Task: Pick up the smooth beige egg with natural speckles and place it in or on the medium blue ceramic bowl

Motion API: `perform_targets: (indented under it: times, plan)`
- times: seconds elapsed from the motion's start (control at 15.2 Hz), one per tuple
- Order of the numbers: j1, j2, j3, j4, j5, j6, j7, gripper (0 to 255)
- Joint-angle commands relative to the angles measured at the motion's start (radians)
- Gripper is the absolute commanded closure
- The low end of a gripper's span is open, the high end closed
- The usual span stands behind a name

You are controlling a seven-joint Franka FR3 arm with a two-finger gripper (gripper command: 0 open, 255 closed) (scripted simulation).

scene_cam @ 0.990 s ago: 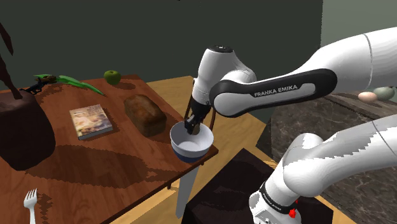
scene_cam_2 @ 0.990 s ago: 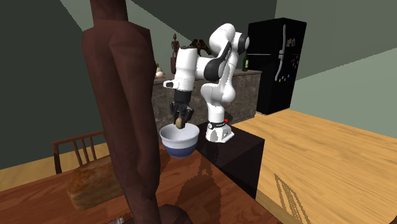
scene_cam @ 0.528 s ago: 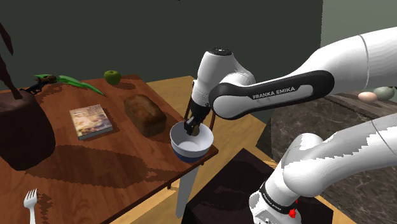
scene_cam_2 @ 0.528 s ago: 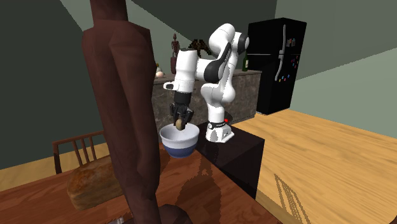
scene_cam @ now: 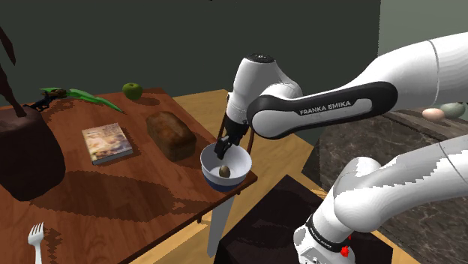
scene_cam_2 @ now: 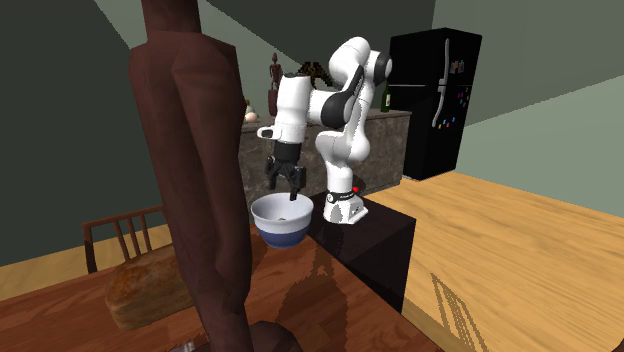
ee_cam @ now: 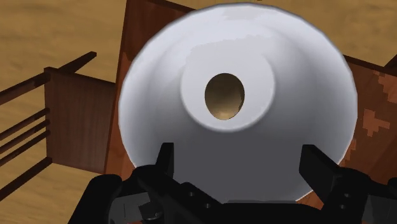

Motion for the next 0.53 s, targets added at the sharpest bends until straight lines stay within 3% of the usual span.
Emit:
perform_targets:
  times: [0.0,0.13,0.46]
  plan:
    - [0.004,-0.031,-0.007,0.029,0.003,-0.061,-0.005,0]
    - [0.008,-0.062,-0.013,0.068,0.005,-0.131,-0.008,0]
    - [0.008,-0.062,-0.013,0.068,0.005,-0.131,-0.008,0]
